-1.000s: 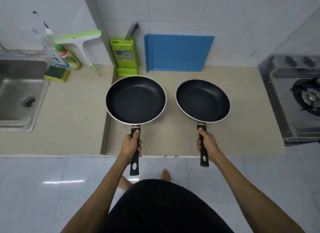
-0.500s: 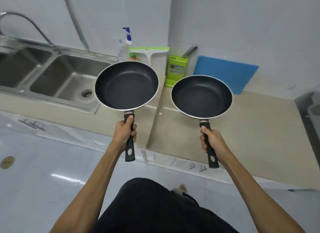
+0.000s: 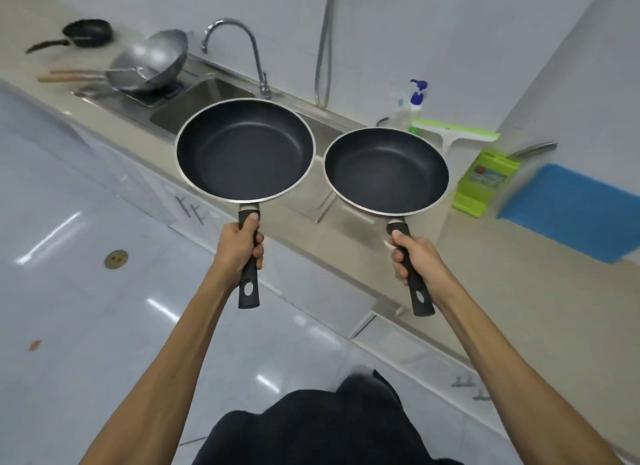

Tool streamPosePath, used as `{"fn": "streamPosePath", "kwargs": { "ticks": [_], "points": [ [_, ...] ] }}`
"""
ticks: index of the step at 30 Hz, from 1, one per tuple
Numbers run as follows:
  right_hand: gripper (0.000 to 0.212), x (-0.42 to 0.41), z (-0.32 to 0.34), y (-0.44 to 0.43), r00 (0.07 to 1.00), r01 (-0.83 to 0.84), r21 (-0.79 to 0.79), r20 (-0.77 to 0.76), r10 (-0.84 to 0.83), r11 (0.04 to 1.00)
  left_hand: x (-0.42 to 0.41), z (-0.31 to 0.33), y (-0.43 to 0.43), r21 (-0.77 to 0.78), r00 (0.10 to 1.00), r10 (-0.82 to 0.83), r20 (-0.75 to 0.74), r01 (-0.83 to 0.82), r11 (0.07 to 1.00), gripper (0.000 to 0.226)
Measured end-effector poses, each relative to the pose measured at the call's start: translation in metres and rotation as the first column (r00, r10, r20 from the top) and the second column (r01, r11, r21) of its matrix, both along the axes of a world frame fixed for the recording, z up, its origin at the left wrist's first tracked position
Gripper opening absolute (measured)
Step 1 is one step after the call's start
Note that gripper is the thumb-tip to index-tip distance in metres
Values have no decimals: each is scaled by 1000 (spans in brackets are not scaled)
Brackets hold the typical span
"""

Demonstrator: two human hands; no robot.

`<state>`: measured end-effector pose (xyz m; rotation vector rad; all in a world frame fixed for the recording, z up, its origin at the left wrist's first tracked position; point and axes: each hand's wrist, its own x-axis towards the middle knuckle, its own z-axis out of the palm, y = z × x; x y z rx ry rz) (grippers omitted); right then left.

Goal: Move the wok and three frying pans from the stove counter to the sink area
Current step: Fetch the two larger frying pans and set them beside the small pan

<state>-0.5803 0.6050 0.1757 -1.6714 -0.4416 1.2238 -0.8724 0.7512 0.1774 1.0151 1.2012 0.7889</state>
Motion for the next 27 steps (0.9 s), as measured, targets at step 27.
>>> {"fn": "streamPosePath", "kwargs": {
  "ticks": [27],
  "points": [
    [25,-246,1,502,850,-503,-113,113,514,857,-321,-18,317,-49,856,505,-107,-512,858,27]
  ]
}}
